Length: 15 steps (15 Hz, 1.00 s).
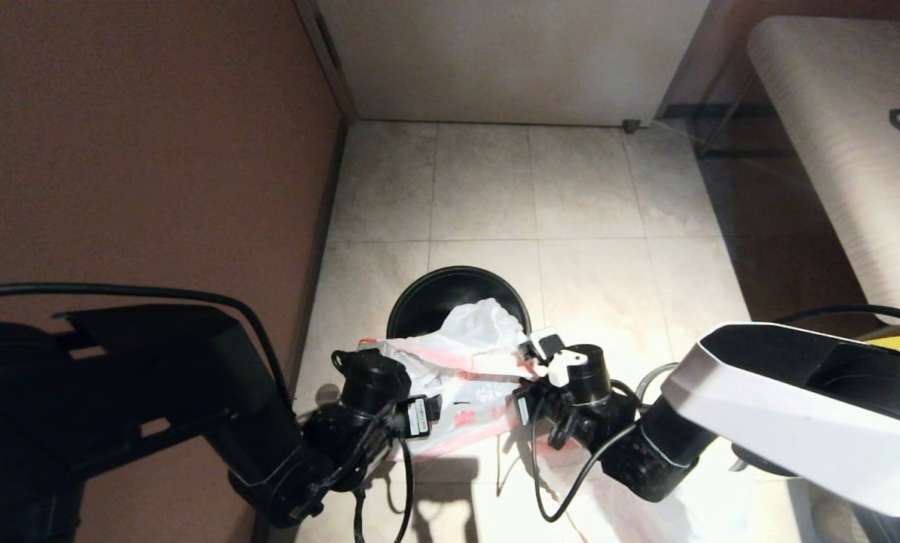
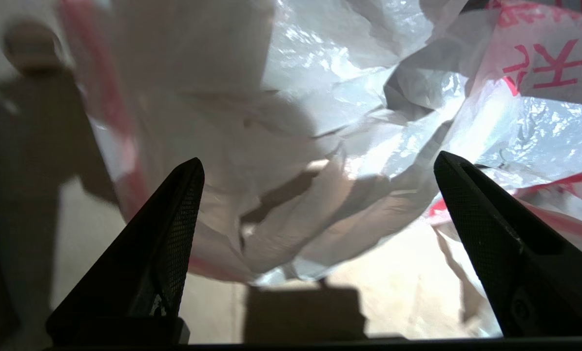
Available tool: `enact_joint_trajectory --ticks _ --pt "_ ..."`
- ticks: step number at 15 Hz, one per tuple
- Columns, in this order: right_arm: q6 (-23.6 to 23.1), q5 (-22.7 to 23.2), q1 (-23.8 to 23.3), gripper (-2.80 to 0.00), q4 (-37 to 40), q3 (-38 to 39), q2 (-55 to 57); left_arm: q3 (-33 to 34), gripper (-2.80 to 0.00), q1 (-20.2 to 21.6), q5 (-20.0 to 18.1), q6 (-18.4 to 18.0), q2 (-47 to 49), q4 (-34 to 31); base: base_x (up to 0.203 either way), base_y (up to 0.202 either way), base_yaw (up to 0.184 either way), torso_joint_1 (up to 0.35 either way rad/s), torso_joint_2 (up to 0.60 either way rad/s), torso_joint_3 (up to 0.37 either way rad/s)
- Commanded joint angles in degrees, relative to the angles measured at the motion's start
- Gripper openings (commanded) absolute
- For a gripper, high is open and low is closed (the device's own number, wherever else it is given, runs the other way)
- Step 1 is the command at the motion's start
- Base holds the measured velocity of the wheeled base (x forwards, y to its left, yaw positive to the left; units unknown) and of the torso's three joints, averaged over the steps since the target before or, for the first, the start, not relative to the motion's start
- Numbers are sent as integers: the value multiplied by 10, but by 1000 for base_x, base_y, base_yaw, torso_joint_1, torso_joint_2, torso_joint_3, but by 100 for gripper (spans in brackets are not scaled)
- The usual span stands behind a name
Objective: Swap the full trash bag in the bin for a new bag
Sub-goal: Put the new garbage bag on the trash can
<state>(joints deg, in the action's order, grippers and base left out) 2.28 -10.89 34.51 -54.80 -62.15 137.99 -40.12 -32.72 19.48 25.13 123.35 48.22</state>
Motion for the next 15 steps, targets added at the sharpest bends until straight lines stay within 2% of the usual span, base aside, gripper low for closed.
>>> enact_joint_trajectory --ticks 1,6,10,11,12,15 --pt "1 0 0 -280 -3 0 1 -44 0 -6 -5 15 -9 -73 0 0 0 0 0 0" --pt "2 0 0 -280 -4 1 -3 -172 0 -2 -23 60 49 -229 0 0 0 0 0 0" --pt "2 0 0 -280 -13 3 -3 -292 0 4 -26 81 103 -310 0 0 0 0 0 0" --pt "3 0 0 -280 -13 3 -4 -313 0 9 -26 95 107 -322 0 0 0 0 0 0" --pt "3 0 0 -280 -13 5 -9 -320 0 15 -27 110 100 -332 0 0 0 0 0 0" --pt "3 -1 0 -280 -13 7 -12 -316 0 19 -47 120 79 -342 0 0 0 0 0 0"
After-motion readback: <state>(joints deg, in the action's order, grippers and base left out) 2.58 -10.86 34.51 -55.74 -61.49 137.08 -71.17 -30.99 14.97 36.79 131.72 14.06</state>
